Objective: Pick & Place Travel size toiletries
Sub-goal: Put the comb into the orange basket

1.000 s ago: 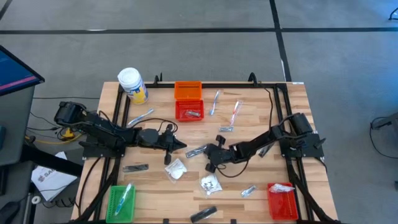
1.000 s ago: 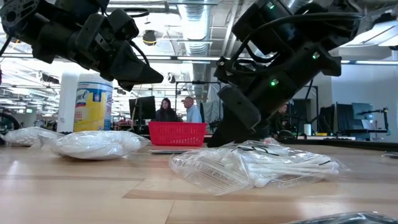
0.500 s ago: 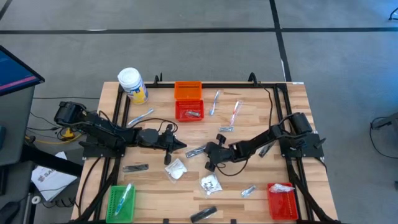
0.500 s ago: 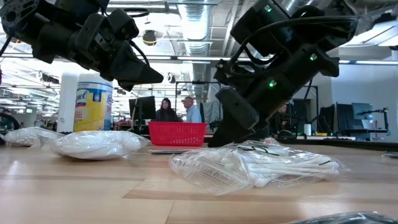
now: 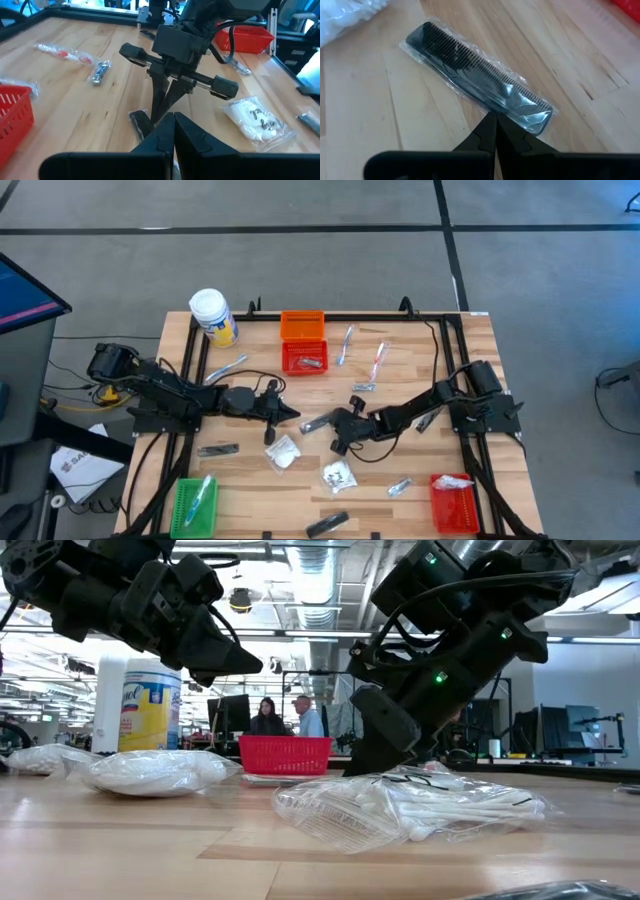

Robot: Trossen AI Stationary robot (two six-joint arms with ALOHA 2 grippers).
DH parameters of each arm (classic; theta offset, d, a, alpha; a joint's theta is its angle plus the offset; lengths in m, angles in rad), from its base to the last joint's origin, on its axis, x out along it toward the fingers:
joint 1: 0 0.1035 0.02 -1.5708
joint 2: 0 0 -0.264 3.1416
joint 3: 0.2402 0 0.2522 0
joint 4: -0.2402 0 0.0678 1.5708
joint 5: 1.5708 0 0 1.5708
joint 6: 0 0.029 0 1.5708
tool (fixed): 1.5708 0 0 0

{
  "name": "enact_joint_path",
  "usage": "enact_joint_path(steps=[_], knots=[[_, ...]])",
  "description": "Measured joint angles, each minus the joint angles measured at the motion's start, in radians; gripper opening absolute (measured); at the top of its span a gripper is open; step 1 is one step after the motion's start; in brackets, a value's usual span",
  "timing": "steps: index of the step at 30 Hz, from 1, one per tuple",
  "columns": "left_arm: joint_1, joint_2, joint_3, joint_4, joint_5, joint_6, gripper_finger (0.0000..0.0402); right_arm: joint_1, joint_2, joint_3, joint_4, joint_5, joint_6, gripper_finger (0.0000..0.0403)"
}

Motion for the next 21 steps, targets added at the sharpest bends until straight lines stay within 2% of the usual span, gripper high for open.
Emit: enact_joint_path(steps=[4,7,14,18,21], knots=[[0.01,0.002,0.0,-0.002,-0.005,-0.093,0.0002,-0.001,0.025,0.002,0.024,0.012,0.009,0.0],[0.027,0.026,-0.001,-0.011,-0.016,-0.205,0.002,-0.015,0.052,0.014,0.03,-0.024,0.016,0.0],[0.106,0.168,0.008,-0.009,0.058,-0.449,0.013,-0.022,0.057,0.024,0.023,-0.057,0.016,0.0],[0.128,0.231,0.036,0.0,0.074,-0.452,0.0194,-0.022,0.058,0.023,0.02,-0.061,0.016,0.0],[0.127,0.268,0.074,0.001,0.119,-0.45,0.0227,-0.022,0.058,0.023,0.019,-0.061,0.016,0.0]])
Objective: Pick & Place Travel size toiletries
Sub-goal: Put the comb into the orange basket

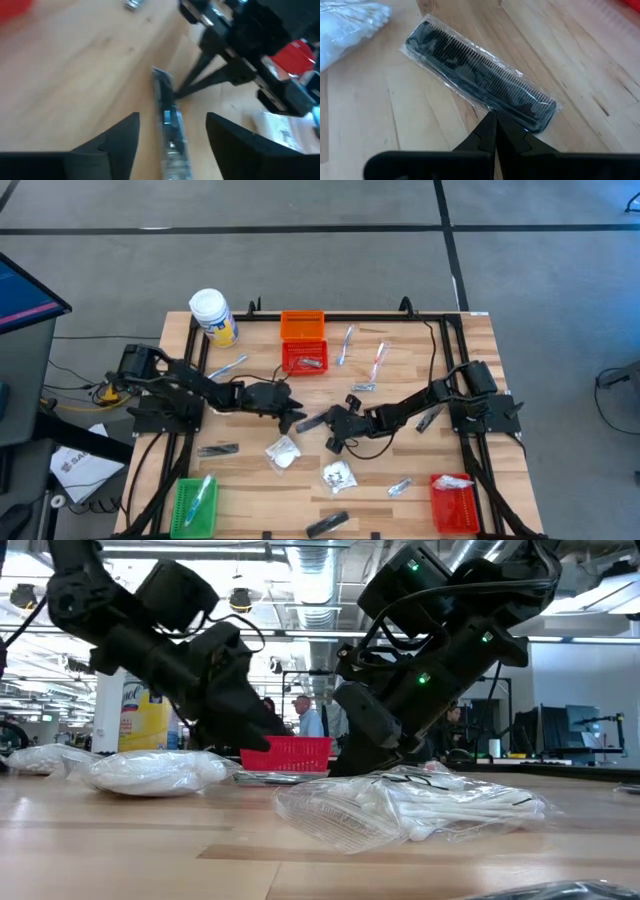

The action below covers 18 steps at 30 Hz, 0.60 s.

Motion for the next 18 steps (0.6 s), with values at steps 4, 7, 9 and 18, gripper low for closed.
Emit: enact_joint_path(steps=[4,7,9,18], knots=[[-0.008,0.079,0.055,-0.033,0.017,-0.002,0.0242,-0.005,0.0,0.0,0.0,-0.004,0.0,0.0],[-0.008,0.137,0.095,-0.069,0.039,-0.004,0.0239,-0.005,0.0,0.0,0.0,-0.004,0.0,0.0],[-0.008,0.161,0.118,-0.063,0.053,-0.004,0.0234,-0.005,0.0,-0.001,0.0,-0.005,0.0,0.0],[-0.025,0.175,0.147,-0.072,0.112,-0.001,0.0217,-0.005,0.0,-0.002,0.001,-0.007,0.0,0.0]])
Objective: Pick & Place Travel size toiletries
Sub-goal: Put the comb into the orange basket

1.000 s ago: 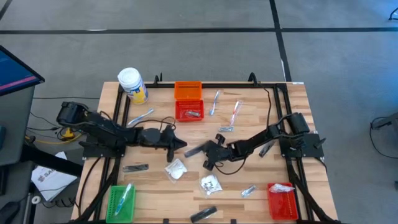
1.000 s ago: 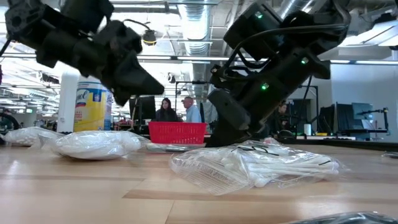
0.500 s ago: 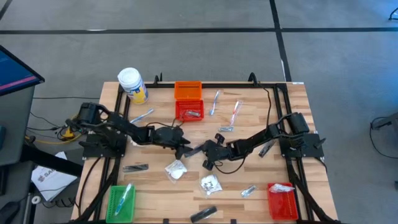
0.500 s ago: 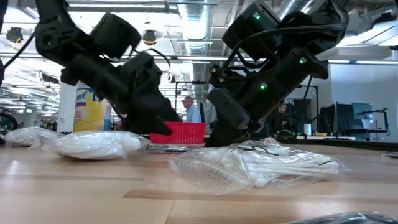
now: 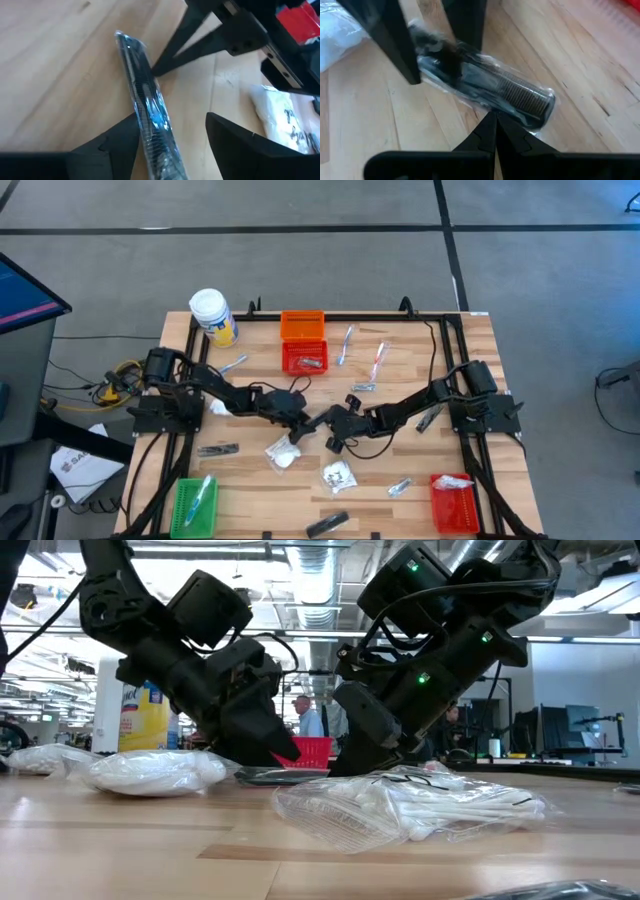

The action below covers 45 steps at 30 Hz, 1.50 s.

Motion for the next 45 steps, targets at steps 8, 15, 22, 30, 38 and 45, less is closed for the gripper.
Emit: enact_joint_path(steps=[8,15,22,30,38,45], knots=[[0.0,0.001,0.01,0.0,-0.002,0.027,0.0188,-0.001,0.0,-0.003,0.015,0.0,0.0,0.0],[-0.018,0.008,0.043,-0.012,-0.01,0.053,0.0145,-0.006,0.001,-0.002,0.022,-0.003,0.0,0.0],[-0.018,0.008,0.045,-0.073,-0.07,0.08,0.0102,-0.006,0.002,-0.002,0.022,-0.002,0.0,0.0],[-0.018,0.008,0.045,-0.072,-0.071,0.081,0.0094,-0.006,0.002,-0.002,0.022,0.0,0.0,0.0],[-0.018,0.008,0.045,-0.074,-0.073,0.08,0.0092,-0.006,0.002,-0.002,0.024,0.003,0.0,0.0],[-0.018,0.005,0.101,-0.212,-0.105,0.094,0.0024,-0.006,0.002,-0.002,0.042,0.005,-0.012,0.0]])
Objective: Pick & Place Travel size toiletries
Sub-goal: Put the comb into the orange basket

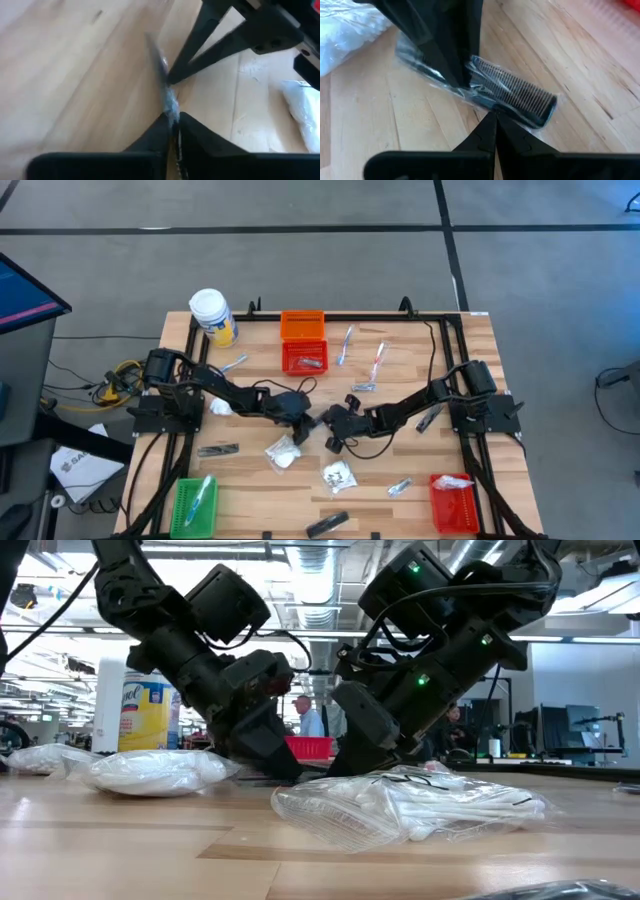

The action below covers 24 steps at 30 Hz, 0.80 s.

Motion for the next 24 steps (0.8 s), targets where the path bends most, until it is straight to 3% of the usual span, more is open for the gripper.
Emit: enact_joint_path(steps=[6,11,18,24], knots=[[-0.011,-0.006,0.005,-0.014,-0.047,0.026,0.0005,0.025,-0.009,0.0,0.009,0.012,-0.054,0.0003],[-0.011,-0.055,0.003,-0.043,-0.048,0.053,0.0004,0.06,-0.03,-0.004,0.017,0.02,-0.118,0.0037],[0.007,-0.229,0.003,-0.134,-0.174,0.162,0.0003,0.11,-0.052,-0.002,0.109,0.017,-0.194,0.0105],[0.142,-0.41,0.004,-0.236,-0.234,0.3,0.0002,0.099,-0.053,-0.002,0.108,0.025,-0.193,0.0143]])
